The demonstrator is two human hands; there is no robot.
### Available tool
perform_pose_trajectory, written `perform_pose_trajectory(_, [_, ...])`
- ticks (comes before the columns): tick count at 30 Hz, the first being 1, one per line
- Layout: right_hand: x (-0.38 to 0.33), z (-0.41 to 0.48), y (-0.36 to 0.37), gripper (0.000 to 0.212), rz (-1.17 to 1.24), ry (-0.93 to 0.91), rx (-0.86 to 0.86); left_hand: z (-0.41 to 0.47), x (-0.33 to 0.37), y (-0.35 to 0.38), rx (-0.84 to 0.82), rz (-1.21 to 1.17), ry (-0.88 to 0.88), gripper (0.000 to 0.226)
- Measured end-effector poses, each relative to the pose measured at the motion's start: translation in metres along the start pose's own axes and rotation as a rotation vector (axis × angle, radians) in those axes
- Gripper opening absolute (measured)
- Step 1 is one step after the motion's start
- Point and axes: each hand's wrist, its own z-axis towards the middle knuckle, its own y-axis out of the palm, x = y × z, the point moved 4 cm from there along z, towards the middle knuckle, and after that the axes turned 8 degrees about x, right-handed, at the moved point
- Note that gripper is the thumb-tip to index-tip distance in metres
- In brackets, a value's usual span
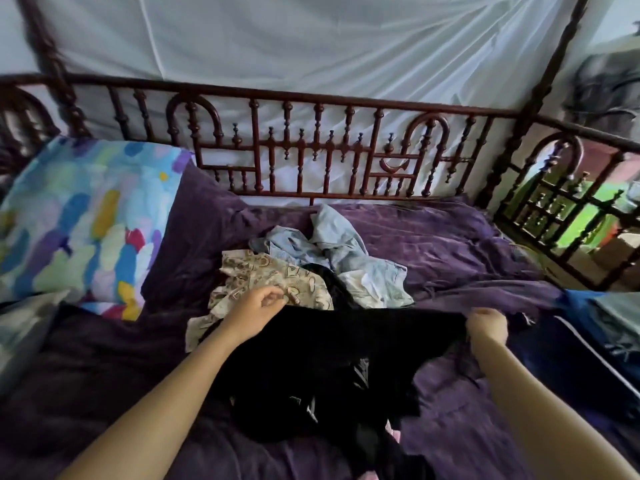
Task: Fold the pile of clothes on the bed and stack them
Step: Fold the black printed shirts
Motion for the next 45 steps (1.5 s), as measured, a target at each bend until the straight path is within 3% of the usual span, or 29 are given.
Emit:
perform_pose_trajectory(4, [0.061, -0.046, 0.075, 0.009, -0.405, -0.059, -0.38, -0.029, -0.073, 0.021, -0.055, 0.036, -0.283, 0.028])
perform_pose_trajectory(8, [0.073, -0.113, 0.138, 0.041, -0.518, -0.196, -0.694, -0.061, -0.12, 0.022, -0.055, 0.073, -0.459, 0.029])
perform_pose_trajectory(15, [0.071, -0.202, 0.21, 0.061, -0.787, -0.714, -1.083, -0.122, -0.164, -0.003, 0.118, 0.053, -0.698, 0.026])
perform_pose_trajectory(21, [0.091, -0.234, 0.243, 0.085, -0.898, -0.792, -1.388, -0.164, -0.182, -0.021, 0.289, -0.022, -0.859, 0.021])
perform_pose_trajectory(23, [0.1, -0.241, 0.25, 0.088, -0.981, -0.936, -1.378, -0.177, -0.188, -0.021, 0.322, -0.039, -0.886, 0.017])
perform_pose_trajectory(25, [0.105, -0.241, 0.251, 0.087, -1.103, -1.2, -1.208, -0.189, -0.191, -0.021, 0.321, -0.043, -0.905, 0.011])
perform_pose_trajectory(28, [0.094, -0.233, 0.246, 0.082, -1.24, -1.428, -1.0, -0.199, -0.193, -0.022, 0.326, -0.068, -0.916, 0.016])
perform_pose_trajectory(30, [0.074, -0.226, 0.248, 0.084, -1.127, -1.506, -0.91, -0.195, -0.19, -0.025, 0.32, -0.082, -0.915, 0.023])
perform_pose_trajectory(32, [0.047, -0.217, 0.245, 0.066, -0.991, -1.53, -0.874, -0.179, -0.188, -0.026, 0.301, -0.083, -0.884, 0.021])
perform_pose_trajectory(34, [0.017, -0.201, 0.236, 0.034, -0.897, -1.386, -0.88, -0.157, -0.183, -0.021, 0.255, -0.077, -0.849, 0.013])
perform_pose_trajectory(35, [0.006, -0.185, 0.232, 0.028, -0.807, -1.259, -0.82, -0.146, -0.179, -0.016, 0.224, -0.074, -0.823, 0.011])
perform_pose_trajectory(38, [-0.027, -0.115, 0.196, 0.028, -0.459, -0.755, -0.587, -0.11, -0.167, 0.008, 0.118, -0.065, -0.726, 0.017])
perform_pose_trajectory(40, [-0.027, -0.059, 0.161, 0.026, -0.318, -0.527, -0.424, -0.091, -0.156, 0.029, 0.048, -0.071, -0.679, 0.021])
perform_pose_trajectory(42, [0.001, -0.001, 0.125, 0.032, -0.246, -0.31, -0.286, -0.078, -0.142, 0.052, -0.021, -0.071, -0.63, 0.02])
perform_pose_trajectory(45, [0.076, 0.052, 0.071, 0.027, -0.29, -0.015, -0.216, -0.07, -0.124, 0.084, -0.123, -0.08, -0.579, 0.016])
